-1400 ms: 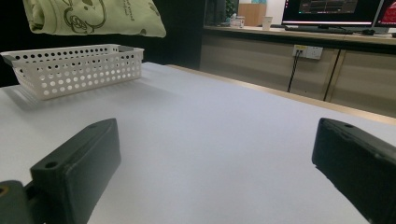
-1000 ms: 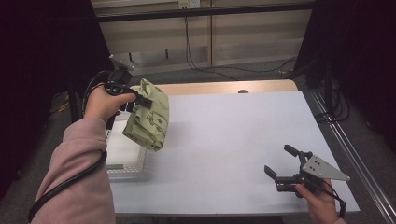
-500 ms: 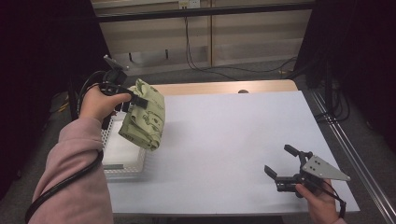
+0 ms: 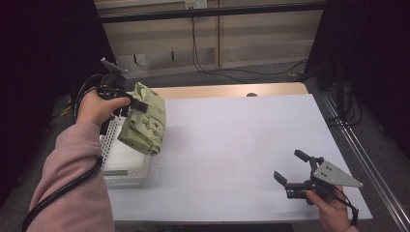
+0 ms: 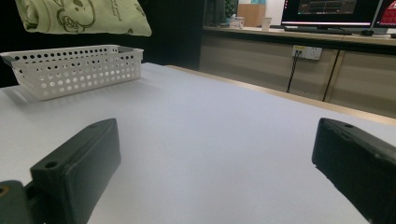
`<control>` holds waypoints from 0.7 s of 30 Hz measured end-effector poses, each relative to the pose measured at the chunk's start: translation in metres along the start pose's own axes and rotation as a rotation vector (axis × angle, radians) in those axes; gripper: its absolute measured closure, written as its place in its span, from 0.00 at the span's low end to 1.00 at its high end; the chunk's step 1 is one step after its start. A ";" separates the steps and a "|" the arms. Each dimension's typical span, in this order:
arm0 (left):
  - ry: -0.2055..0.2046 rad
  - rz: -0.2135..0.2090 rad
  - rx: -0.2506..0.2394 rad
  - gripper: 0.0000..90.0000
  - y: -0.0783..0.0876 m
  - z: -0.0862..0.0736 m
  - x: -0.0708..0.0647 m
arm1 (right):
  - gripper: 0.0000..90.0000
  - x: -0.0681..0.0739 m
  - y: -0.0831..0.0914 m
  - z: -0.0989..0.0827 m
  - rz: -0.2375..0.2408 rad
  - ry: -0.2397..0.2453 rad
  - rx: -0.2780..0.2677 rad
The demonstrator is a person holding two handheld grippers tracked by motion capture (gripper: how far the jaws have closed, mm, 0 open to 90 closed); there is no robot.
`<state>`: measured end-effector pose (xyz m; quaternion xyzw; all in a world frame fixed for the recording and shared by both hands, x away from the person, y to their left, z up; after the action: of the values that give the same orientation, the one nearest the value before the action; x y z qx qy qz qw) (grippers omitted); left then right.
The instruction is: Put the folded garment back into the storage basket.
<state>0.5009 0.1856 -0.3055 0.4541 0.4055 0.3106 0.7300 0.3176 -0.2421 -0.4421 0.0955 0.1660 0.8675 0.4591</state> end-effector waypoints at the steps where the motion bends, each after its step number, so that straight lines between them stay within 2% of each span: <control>1: -0.001 0.004 0.002 0.86 0.000 0.000 0.001 | 0.01 0.000 0.000 0.000 0.002 -0.002 0.002; 2: -0.016 0.008 0.016 0.86 0.000 -0.002 0.003 | 0.01 0.000 0.000 0.000 0.001 -0.003 0.004; 3: 0.000 0.013 -0.002 0.86 -0.001 -0.001 0.003 | 0.01 0.000 0.000 0.000 0.001 -0.003 0.005; 4: -0.010 0.012 0.015 0.86 0.000 -0.002 0.003 | 0.01 0.000 0.000 0.000 0.002 -0.003 0.005; 7: -0.019 0.020 0.022 0.86 0.001 -0.003 0.006 | 0.01 0.000 0.000 0.000 0.001 -0.005 0.004; 9: 0.007 0.019 0.007 0.86 0.000 -0.003 0.006 | 0.01 0.000 0.000 0.000 0.001 -0.003 0.004; 13: 0.003 0.028 0.011 0.86 0.001 -0.004 0.010 | 0.01 0.000 0.000 0.000 -0.001 0.000 0.000; 14: 0.019 0.024 0.002 0.86 0.000 -0.004 0.010 | 0.01 0.000 0.000 0.000 -0.001 0.000 0.000; 17: 0.004 0.023 0.016 0.86 0.001 -0.007 0.014 | 0.01 0.000 0.000 0.000 -0.002 0.001 0.000; 18: 0.023 0.025 0.006 0.86 0.001 -0.006 0.014 | 0.01 0.000 0.000 0.000 -0.001 -0.001 0.001; 21: 0.018 0.026 0.009 0.86 0.003 -0.008 0.016 | 0.01 0.001 0.000 0.000 0.003 -0.002 0.001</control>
<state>0.5016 0.2031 -0.3101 0.4598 0.4075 0.3222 0.7202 0.3173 -0.2417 -0.4422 0.0967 0.1657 0.8679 0.4582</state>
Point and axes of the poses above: each handheld gripper's, and its own axes: y roughly backward along the jaws, z roughly out of its top, x roughly to its left, the point moved 8 cm from there along -y, roughly forward along the jaws, and after that the axes turned 15 degrees about x, right-handed, at the moved point
